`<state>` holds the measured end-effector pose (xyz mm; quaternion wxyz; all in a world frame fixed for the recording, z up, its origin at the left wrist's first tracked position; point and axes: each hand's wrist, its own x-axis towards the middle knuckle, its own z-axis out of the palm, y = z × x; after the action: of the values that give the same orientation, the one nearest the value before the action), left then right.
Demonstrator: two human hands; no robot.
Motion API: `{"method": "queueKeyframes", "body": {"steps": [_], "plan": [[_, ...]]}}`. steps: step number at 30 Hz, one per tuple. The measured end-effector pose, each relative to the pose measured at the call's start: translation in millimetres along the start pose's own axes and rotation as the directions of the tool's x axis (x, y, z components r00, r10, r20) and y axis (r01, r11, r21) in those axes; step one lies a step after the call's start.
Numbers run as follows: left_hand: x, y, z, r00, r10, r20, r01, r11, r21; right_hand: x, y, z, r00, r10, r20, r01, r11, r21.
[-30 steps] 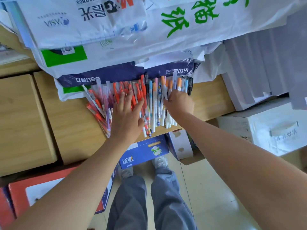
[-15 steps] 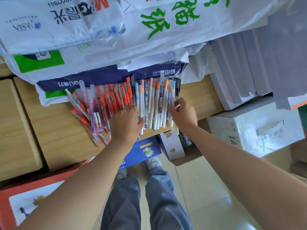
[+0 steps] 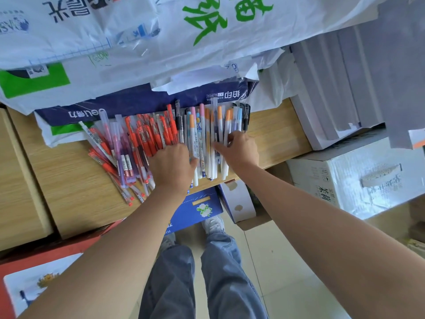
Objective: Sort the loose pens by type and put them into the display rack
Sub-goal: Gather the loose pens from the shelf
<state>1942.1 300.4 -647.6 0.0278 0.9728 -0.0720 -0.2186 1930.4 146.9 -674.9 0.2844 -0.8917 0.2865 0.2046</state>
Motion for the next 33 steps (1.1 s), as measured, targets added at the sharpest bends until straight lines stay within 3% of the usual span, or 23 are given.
{"method": "queueKeyframes", "body": {"steps": [10, 16, 22, 27, 33], "plan": [[4, 10, 10, 0.997, -0.064, -0.035, 0.055, 0.977, -0.204, 7, 19, -16, 0.995, 0.000, -0.102, 0.016, 0.987, 0.160], [4, 20, 9, 0.996, -0.077, -0.052, 0.065, 0.977, -0.205, 4, 30, -21, 0.996, -0.059, -0.068, 0.075, 0.961, 0.266], [8, 34, 17, 0.996, -0.091, -0.009, 0.084, 0.953, -0.290, 3, 46, -29, 0.999, -0.041, -0.034, 0.045, 0.991, 0.130], [14, 35, 20, 0.995, -0.098, 0.021, 0.100, 0.947, -0.307, 6, 43, -26, 0.996, -0.009, -0.088, 0.013, 0.999, 0.043], [15, 31, 12, 0.980, -0.194, -0.044, 0.149, 0.863, -0.483, 7, 46, -31, 0.996, -0.064, -0.069, 0.075, 0.983, 0.170]]}}
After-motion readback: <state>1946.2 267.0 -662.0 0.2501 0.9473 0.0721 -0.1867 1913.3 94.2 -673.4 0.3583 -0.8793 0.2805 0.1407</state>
